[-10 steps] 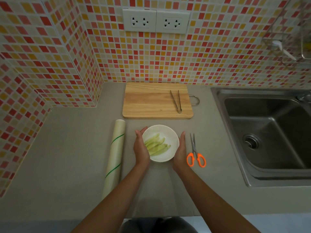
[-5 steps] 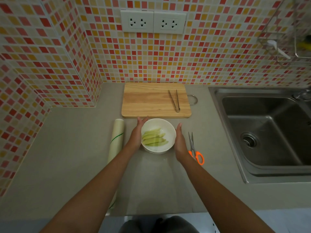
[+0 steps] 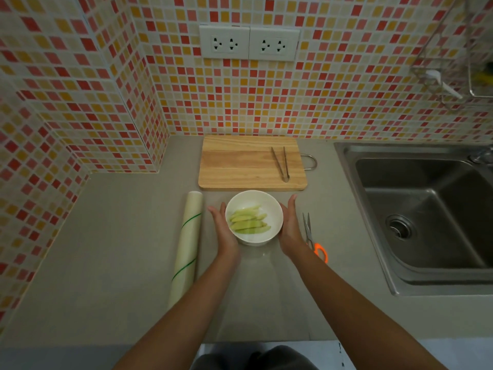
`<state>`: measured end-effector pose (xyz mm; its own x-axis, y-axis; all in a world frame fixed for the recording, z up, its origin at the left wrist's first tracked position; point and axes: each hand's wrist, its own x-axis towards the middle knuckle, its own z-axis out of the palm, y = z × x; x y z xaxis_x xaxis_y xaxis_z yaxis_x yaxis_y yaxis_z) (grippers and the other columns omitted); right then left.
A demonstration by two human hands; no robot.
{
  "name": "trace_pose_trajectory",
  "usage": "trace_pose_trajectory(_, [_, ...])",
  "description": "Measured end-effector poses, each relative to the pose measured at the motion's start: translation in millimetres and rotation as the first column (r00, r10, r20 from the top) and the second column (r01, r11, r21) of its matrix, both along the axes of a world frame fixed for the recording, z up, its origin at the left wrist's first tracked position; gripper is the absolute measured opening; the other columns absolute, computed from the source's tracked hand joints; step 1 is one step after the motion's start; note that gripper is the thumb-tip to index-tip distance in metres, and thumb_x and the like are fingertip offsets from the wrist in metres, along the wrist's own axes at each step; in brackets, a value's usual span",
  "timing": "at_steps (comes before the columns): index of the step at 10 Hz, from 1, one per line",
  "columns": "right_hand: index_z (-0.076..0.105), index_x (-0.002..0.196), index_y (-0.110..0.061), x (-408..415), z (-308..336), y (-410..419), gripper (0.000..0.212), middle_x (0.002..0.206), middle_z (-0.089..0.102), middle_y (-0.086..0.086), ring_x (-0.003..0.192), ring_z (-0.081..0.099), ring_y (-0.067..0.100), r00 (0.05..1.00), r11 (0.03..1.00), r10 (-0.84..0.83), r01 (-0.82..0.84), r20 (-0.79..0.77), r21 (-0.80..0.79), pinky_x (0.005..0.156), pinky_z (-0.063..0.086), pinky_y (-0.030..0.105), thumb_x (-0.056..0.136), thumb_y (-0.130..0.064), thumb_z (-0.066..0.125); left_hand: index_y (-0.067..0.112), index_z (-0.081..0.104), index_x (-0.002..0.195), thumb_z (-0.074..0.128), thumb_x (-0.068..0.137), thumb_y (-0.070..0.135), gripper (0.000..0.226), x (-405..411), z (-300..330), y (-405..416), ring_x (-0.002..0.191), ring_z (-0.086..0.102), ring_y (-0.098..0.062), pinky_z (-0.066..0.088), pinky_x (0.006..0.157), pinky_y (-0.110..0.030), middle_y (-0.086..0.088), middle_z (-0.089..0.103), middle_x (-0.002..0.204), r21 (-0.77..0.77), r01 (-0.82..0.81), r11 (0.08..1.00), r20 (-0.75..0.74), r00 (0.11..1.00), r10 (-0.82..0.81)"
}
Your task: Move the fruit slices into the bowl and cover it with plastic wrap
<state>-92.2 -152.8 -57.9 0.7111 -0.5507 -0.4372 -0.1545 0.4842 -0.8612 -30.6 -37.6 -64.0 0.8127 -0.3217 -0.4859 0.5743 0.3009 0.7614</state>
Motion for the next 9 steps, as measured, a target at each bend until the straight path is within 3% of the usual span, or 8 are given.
trace_pose_trajectory(1, [0.064, 0.113, -0.016, 0, 0, 4, 0.077, 0.108, 0.071, 0.01, 0.108, 0.064, 0.026, 0.999, 1.0, -0.014, 0.014, -0.035, -0.003, 0.089, 0.051, 0.034, 0.09, -0.07, 0.014, 0.019, 0.051, 0.138, 0.011, 0.092, 0.069, 0.079, 1, 1, -5, 0.121, 0.058, -0.022, 0.044, 0.106, -0.039, -0.007, 0.062, 0.132, 0.017, 0.016, 1.0, 0.061, 0.998, -0.017])
trace_pose_trajectory(2, [0.064, 0.115, -0.015, -2, -2, 2, 0.076, 0.113, 0.07, 0.012, 0.11, 0.064, 0.026, 1.0, 1.0, -0.004, 0.004, -0.014, -0.011, 0.094, 0.05, 0.036, 0.092, -0.068, 0.014, 0.02, 0.064, 0.119, 0.006, 0.092, 0.068, 0.079, 6, 1, 0, 0.1, 0.069, -0.014, 0.054, 0.081, -0.026, -0.001, 0.073, 0.107, 0.058, 0.086, 0.995, 0.13, 0.987, -0.093])
trace_pose_trajectory(3, [0.063, 0.12, -0.012, -4, -4, -1, 0.08, 0.118, 0.068, 0.015, 0.114, 0.062, 0.027, 1.0, 1.0, 0.018, -0.018, 0.005, -0.018, 0.106, 0.043, 0.043, 0.093, -0.067, 0.012, 0.026, 0.067, 0.11, 0.005, 0.093, 0.067, 0.076, 12, -2, 4, 0.095, 0.071, -0.008, 0.054, 0.071, -0.016, 0.004, 0.076, 0.1, 0.075, 0.162, 0.984, 0.148, 0.974, -0.172])
trace_pose_trajectory(4, [0.053, 0.134, -0.011, -3, -1, -4, 0.08, 0.132, 0.06, 0.014, 0.124, 0.055, 0.026, 1.0, 0.999, 0.031, -0.031, -0.003, -0.023, 0.112, 0.036, 0.043, 0.094, -0.065, 0.011, 0.02, 0.054, 0.134, 0.007, 0.092, 0.067, 0.079, 18, -3, 8, 0.123, 0.057, -0.016, 0.046, 0.103, -0.029, -0.003, 0.063, 0.131, 0.106, 0.186, 0.977, 0.127, 0.972, -0.199])
trace_pose_trajectory(5, [0.028, 0.149, -0.01, -1, 2, -8, 0.078, 0.153, 0.036, 0.009, 0.139, 0.037, 0.022, 0.999, 0.998, -0.045, 0.044, -0.03, -0.047, 0.114, 0.027, 0.033, 0.095, -0.063, 0.013, 0.017, 0.034, 0.148, 0.012, 0.09, 0.071, 0.082, 23, 1, 14, 0.141, 0.035, -0.013, 0.02, 0.121, -0.035, 0.003, 0.037, 0.154, 0.184, 0.169, 0.968, 0.072, 0.98, -0.184])
trace_pose_trajectory(6, [0.025, 0.148, -0.002, -2, 3, -11, 0.084, 0.153, 0.031, 0.018, 0.14, 0.034, 0.029, 0.999, 0.995, -0.043, 0.041, -0.022, -0.086, 0.116, 0.026, 0.04, 0.093, -0.065, 0.015, 0.014, 0.035, 0.148, 0.009, 0.09, 0.072, 0.086, 26, 8, 15, 0.14, 0.036, -0.013, 0.02, 0.12, -0.031, 0.002, 0.038, 0.153, 0.173, 0.223, 0.959, 0.059, 0.97, -0.236])
trace_pose_trajectory(7, [0.033, 0.147, -0.011, -3, 5, -7, 0.084, 0.15, 0.042, 0.006, 0.135, 0.042, 0.02, 0.999, 0.999, 0.012, -0.014, -0.034, -0.049, 0.11, 0.033, 0.033, 0.09, -0.07, 0.015, 0.017, 0.037, 0.147, 0.008, 0.089, 0.073, 0.085, 20, 14, 13, 0.133, 0.043, -0.015, 0.029, 0.105, -0.026, 0.0, 0.048, 0.146, 0.19, 0.242, 0.952, 0.058, 0.965, -0.257])
trace_pose_trajectory(9, [0.029, 0.149, -0.015, -11, 3, -4, 0.084, 0.154, 0.034, 0.001, 0.139, 0.035, 0.017, 0.998, 0.997, 0.045, -0.047, -0.034, -0.055, 0.109, 0.027, 0.029, 0.088, -0.072, 0.015, 0.018, 0.032, 0.149, 0.007, 0.087, 0.075, 0.088, 16, 7, 19, 0.139, 0.038, -0.017, 0.025, 0.113, -0.03, -0.001, 0.041, 0.152, 0.205, 0.276, 0.939, 0.091, 0.95, -0.299])
